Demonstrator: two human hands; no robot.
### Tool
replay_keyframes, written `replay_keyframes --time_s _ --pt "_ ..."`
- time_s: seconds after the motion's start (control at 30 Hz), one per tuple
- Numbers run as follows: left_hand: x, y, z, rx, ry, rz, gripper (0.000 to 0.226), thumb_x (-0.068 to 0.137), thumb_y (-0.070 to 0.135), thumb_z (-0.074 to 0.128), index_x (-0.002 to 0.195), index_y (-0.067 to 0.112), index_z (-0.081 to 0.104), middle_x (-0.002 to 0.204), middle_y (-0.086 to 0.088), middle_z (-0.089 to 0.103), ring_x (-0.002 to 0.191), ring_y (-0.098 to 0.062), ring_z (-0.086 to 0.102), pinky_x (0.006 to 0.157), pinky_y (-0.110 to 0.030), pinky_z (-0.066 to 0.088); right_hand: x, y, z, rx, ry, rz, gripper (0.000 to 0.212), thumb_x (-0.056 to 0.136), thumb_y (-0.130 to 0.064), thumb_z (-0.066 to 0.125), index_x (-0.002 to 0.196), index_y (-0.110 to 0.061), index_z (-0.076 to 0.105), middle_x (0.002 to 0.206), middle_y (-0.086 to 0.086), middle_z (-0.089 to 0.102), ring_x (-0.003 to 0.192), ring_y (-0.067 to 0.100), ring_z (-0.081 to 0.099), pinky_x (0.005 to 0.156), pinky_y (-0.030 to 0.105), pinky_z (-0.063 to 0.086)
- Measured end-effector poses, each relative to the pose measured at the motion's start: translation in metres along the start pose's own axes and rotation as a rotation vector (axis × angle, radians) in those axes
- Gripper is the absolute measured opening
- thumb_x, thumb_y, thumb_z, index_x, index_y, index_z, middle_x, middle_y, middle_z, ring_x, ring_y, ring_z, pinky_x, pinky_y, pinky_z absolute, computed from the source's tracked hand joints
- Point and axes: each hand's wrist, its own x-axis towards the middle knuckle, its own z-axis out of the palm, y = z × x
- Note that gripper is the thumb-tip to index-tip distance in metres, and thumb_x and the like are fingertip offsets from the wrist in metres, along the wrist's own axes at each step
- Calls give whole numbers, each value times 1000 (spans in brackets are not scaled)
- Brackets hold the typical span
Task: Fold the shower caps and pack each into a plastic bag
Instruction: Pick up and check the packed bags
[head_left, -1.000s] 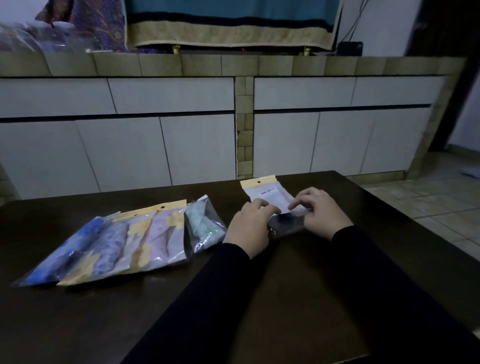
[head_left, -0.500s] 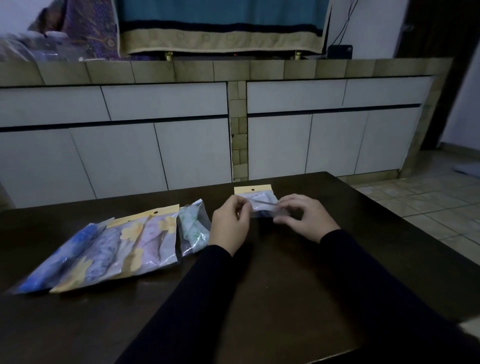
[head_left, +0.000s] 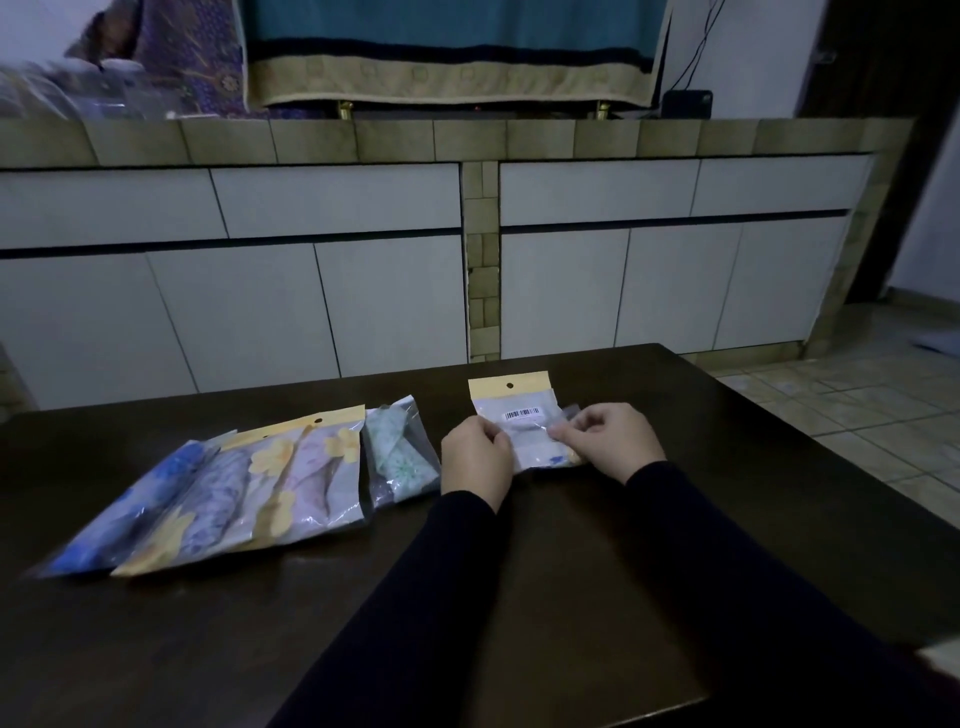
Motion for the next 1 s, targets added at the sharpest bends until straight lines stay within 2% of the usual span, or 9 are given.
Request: replay_keyframes --time_s 0.17,0.27,0.37,0.47,0.53,0.6,0.7,0.83,1.0 --pt "1 7 0 31 -9 -91 19 93 14 54 110 10 61 114 -5 60 88 -9 46 74 -21 36 1 -5 3 -90 4 88 32 75 -47 75 95 -23 65 95 -7 63 89 10 60 86 38 54" --pt "1 7 1 7 -34 -103 31 93 13 54 123 11 53 123 -6 58 102 -14 53 76 -20 36 1 -6 5 -168 -23 118 45 77 -49 72 110 -18 66 117 1 58 98 16 59 89 36 51" --pt "0 6 3 -61 -65 -110 35 91 24 60 121 10 51 118 -5 60 99 -16 56 67 -19 39 -3 -11 3 -194 -59 120 38 82 -42 67 109 -15 68 112 3 61 98 17 59 87 34 51" --pt "1 7 2 -191 -99 -188 43 79 40 75 97 9 52 95 1 59 82 -12 53 54 -21 39 -6 -16 2 21 -108 88 41 85 -26 69 120 -11 56 109 0 58 100 16 57 84 28 47" --pt "2 7 4 -371 -152 -197 44 67 36 85 92 5 65 89 -2 70 82 -17 65 69 -37 55 -7 -17 3 225 -106 73 47 83 -17 70 126 -7 51 119 6 60 104 20 60 87 28 48" --pt "-1 8 4 -549 -194 -171 33 65 25 88 93 13 74 88 -2 75 84 -21 71 83 -43 57 -7 -20 3 442 -101 90 42 82 -13 73 119 -3 58 113 11 66 96 21 66 81 28 54" --pt "-2 10 2 -664 -186 -133 24 71 16 84 92 16 74 89 -4 75 84 -22 72 80 -40 58 -11 -20 -3 616 -166 120 37 81 -16 75 111 3 65 100 15 72 82 21 70 68 25 57" --pt "1 11 -10 -689 -147 -143 4 83 14 73 86 13 70 89 -7 73 74 -15 70 58 -23 54 -8 -13 -12 686 -237 171 37 82 -24 73 111 -2 67 100 12 73 92 25 71 85 37 57" --pt "6 12 -18 -688 -74 -102 18 90 14 65 105 5 69 92 -5 72 79 -14 68 63 -23 53 -10 -20 -11 786 -298 192 26 92 -24 61 105 -3 67 100 14 72 90 25 69 83 37 57"
